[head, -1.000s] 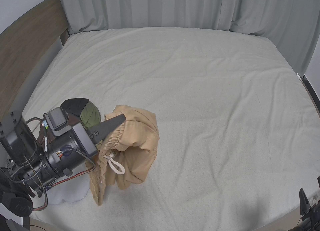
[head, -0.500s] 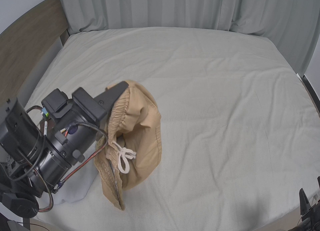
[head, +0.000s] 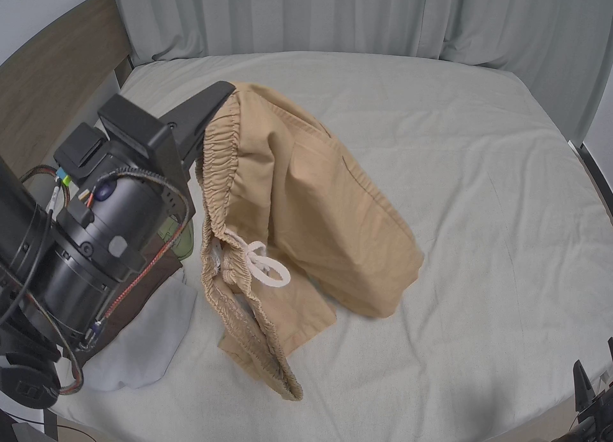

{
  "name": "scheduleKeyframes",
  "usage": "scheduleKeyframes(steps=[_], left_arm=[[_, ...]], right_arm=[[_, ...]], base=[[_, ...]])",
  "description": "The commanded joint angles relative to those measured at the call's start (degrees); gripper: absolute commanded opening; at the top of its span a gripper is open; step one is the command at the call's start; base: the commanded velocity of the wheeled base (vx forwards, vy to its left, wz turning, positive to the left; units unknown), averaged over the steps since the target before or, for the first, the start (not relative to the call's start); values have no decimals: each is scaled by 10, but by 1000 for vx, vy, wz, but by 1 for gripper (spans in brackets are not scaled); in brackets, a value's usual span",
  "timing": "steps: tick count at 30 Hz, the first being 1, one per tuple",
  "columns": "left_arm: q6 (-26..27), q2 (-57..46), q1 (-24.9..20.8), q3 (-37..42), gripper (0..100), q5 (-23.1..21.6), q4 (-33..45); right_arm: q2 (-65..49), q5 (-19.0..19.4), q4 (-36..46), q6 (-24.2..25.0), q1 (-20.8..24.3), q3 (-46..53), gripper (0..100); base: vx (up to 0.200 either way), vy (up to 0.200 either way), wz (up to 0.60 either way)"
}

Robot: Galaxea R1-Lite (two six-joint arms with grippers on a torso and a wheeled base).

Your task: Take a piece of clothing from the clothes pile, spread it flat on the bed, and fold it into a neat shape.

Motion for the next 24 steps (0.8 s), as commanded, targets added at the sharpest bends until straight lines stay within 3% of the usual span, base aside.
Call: scheduleKeyframes(steps=[1, 12, 21, 24], left_arm=[[-5, 3, 4, 16, 0, 0, 2], [-3, 100, -10, 77, 0, -10, -6], [-4, 205, -145, 8, 0, -24, -35], [-6, 203, -185, -27, 0, -58, -42]], right_arm=[[-9, 0, 0, 0, 0, 10, 100], [-9, 0, 0, 0, 0, 10, 100], [-9, 0, 0, 1, 0, 10, 100], [-9, 0, 0, 1, 0, 10, 100]], base=[[0, 0, 0], [0, 0, 0], [0, 0, 0], [0, 0, 0]])
